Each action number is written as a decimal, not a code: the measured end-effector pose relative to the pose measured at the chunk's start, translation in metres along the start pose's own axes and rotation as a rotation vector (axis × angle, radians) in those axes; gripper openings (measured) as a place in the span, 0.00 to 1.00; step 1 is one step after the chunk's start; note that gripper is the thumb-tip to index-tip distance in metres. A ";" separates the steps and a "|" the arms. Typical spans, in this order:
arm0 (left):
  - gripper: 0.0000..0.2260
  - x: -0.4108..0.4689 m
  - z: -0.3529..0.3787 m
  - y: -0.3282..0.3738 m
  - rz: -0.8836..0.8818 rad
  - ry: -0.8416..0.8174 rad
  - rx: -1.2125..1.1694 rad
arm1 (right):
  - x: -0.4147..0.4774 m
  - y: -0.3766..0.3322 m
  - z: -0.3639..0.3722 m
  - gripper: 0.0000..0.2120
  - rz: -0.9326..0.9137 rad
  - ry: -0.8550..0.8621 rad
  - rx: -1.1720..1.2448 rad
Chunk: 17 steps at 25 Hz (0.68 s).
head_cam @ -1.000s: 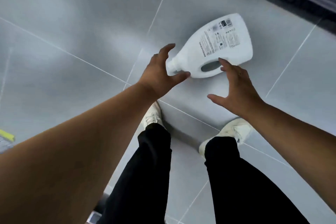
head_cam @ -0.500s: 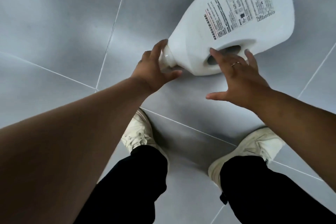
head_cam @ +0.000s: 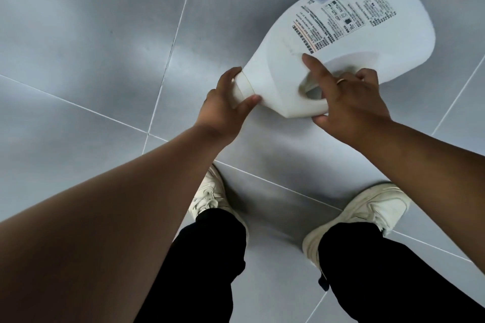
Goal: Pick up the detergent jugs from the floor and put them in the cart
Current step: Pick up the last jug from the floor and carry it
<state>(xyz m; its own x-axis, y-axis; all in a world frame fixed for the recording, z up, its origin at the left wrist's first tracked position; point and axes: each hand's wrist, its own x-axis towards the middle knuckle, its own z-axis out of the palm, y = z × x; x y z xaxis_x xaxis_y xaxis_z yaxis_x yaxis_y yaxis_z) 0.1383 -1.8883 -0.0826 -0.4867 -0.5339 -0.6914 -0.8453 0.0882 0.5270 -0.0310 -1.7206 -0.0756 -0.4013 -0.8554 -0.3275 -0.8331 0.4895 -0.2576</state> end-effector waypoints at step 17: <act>0.27 -0.112 -0.094 0.082 -0.005 -0.073 -0.048 | -0.100 -0.103 -0.150 0.42 0.533 -0.252 0.542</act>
<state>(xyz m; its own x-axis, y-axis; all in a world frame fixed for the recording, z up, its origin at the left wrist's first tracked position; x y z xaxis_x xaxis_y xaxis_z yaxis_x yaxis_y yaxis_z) 0.1441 -1.9000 0.0848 -0.4985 -0.4716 -0.7274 -0.8373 0.0446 0.5450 0.0381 -1.7108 0.1207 -0.5415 -0.4508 -0.7096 -0.2263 0.8911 -0.3934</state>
